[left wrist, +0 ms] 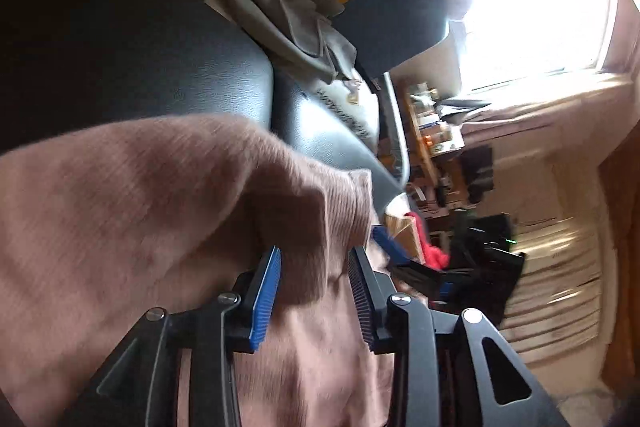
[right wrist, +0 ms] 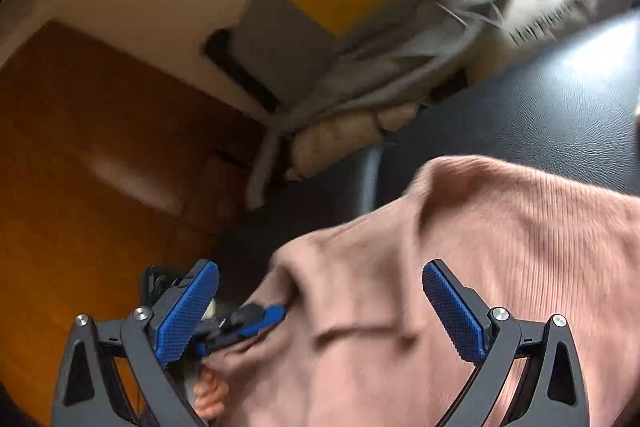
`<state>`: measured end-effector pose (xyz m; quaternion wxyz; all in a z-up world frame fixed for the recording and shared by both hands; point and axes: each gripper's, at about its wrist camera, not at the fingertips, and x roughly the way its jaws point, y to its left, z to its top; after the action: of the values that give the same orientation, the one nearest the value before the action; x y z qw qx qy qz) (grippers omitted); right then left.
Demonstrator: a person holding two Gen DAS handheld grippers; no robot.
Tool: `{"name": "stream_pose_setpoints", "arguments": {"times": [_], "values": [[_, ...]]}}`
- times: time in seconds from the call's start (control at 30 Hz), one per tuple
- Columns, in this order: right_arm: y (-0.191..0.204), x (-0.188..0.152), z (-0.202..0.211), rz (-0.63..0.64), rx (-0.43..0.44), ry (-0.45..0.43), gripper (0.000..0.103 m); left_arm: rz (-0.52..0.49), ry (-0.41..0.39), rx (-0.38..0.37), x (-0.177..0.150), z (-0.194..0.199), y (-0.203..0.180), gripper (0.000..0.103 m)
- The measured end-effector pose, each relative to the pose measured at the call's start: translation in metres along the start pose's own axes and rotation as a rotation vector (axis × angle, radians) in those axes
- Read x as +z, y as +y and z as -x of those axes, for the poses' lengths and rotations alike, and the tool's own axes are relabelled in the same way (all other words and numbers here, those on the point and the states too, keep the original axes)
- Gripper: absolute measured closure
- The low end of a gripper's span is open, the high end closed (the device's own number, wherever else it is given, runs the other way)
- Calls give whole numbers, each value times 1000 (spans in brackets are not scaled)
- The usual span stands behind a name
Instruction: Fold clothes
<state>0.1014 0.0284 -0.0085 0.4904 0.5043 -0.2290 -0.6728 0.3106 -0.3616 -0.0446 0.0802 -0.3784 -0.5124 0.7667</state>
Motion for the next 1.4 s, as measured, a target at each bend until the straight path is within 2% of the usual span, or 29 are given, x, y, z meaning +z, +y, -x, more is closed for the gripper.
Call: {"name": "stream_pose_setpoints", "arguments": {"times": [0.13,0.2,0.27,0.33,0.4,0.5,0.57,0.7,0.8,0.87,0.93,1.03,1.1,1.2,1.3,1.37,1.4], "values": [[-17,15,-38,-70,82,112,0,2,4,-49,23,-17,7,67],[-14,18,-53,-80,175,168,0,7,-39,-75,43,-6,8,67],[-8,26,-67,-92,282,195,0,18,-132,-93,67,15,9,67],[-2,41,-72,-97,313,129,0,33,-223,-103,91,36,12,67],[-4,61,-75,-122,302,31,0,77,-296,-48,113,61,18,67],[-10,83,-78,-164,181,-32,0,74,-350,107,130,95,23,67],[-7,86,-72,-142,125,-37,0,-5,-318,146,108,108,17,67],[12,64,-50,-7,29,-3,0,-171,-253,235,63,133,4,67],[27,31,-37,152,-95,46,0,-414,-254,501,-1,154,-2,67],[35,-2,-34,257,-166,83,0,-562,-269,650,-44,163,-6,67],[41,-34,-32,332,-221,106,0,-663,-240,763,-77,167,-2,65],[42,-68,-33,361,-269,103,0,-743,-168,869,-111,168,10,65],[31,-81,-37,332,-300,83,0,-810,-141,940,-123,167,16,65],[18,-89,-35,288,-302,27,0,-894,-115,973,-129,155,15,64],[14,-93,-34,301,-298,-9,0,-951,-58,1023,-119,136,21,64],[10,-95,-32,302,-283,-27,0,-938,-10,1034,-108,126,29,66],[8,-95,-30,299,-270,-36,0,-906,8,1024,-100,125,34,74]]}}
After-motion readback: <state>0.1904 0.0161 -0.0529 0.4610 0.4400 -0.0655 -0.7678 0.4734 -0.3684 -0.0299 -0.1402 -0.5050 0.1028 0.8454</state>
